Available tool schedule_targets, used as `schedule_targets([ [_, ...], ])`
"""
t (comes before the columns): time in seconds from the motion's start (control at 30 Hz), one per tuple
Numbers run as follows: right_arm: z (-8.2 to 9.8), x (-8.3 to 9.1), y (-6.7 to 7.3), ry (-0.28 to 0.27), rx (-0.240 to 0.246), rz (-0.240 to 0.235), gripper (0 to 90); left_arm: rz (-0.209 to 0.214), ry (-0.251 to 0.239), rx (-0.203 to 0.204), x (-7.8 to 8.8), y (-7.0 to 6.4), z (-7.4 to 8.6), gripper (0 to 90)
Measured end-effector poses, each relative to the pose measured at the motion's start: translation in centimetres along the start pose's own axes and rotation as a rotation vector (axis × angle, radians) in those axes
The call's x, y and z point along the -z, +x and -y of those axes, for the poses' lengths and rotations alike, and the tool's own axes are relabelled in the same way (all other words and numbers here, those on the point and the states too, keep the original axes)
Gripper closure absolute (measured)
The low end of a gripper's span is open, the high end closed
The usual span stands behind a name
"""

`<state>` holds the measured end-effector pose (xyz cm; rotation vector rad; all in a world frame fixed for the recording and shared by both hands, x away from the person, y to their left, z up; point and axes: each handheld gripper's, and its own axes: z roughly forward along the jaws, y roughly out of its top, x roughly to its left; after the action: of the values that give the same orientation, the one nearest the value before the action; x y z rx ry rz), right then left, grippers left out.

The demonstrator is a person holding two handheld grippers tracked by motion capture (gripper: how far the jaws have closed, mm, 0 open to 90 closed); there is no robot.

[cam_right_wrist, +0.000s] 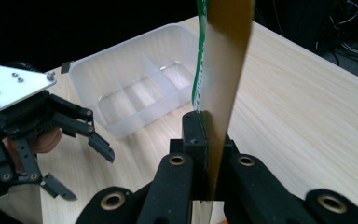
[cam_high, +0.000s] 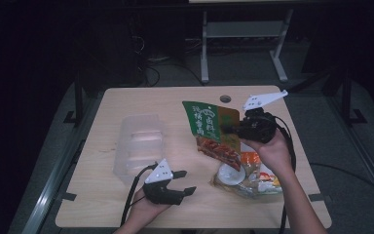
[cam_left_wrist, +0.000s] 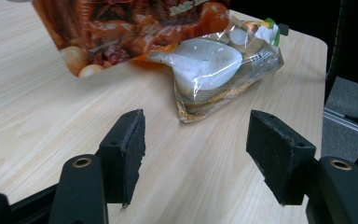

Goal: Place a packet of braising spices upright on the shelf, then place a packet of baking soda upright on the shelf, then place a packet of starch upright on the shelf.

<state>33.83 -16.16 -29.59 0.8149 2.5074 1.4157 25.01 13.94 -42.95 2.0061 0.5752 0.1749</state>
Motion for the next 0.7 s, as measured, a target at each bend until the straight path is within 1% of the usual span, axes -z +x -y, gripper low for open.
schedule_targets([
  [0.07,-0.4,-0.2,0.0,0.000,0.002,-0.003,89.6,0.001,0.002,0.003,0.1,0.0,0.0,37.1],
  [0.1,-0.6,-0.3,0.0,-0.003,0.004,-0.004,89.6,0.009,-0.003,0.011,0.0,-0.1,0.1,37.1],
  [0.27,-1.0,-0.7,0.2,-0.003,0.019,-0.007,89.6,0.016,-0.002,0.010,0.0,-0.2,0.1,36.6],
  [0.3,-1.1,-0.8,0.4,0.000,0.035,-0.004,89.6,0.017,-0.002,0.009,0.0,-0.2,0.0,36.5],
  [0.4,-1.1,-0.9,0.4,0.000,0.035,-0.009,89.6,0.018,0.006,0.001,-0.2,-0.3,0.1,36.1],
  [0.53,-1.3,-1.0,0.4,-0.001,0.033,-0.009,89.6,0.018,0.002,-0.005,-0.2,-0.3,0.1,36.0],
  [0.57,-1.6,-1.1,0.4,-0.006,0.032,-0.013,89.6,0.017,0.001,-0.001,-0.2,-0.3,0.1,35.7],
  [0.7,-2.4,-1.3,0.3,-0.014,0.042,-0.015,89.6,0.015,0.006,-0.008,-0.1,-0.3,0.1,35.6],
])
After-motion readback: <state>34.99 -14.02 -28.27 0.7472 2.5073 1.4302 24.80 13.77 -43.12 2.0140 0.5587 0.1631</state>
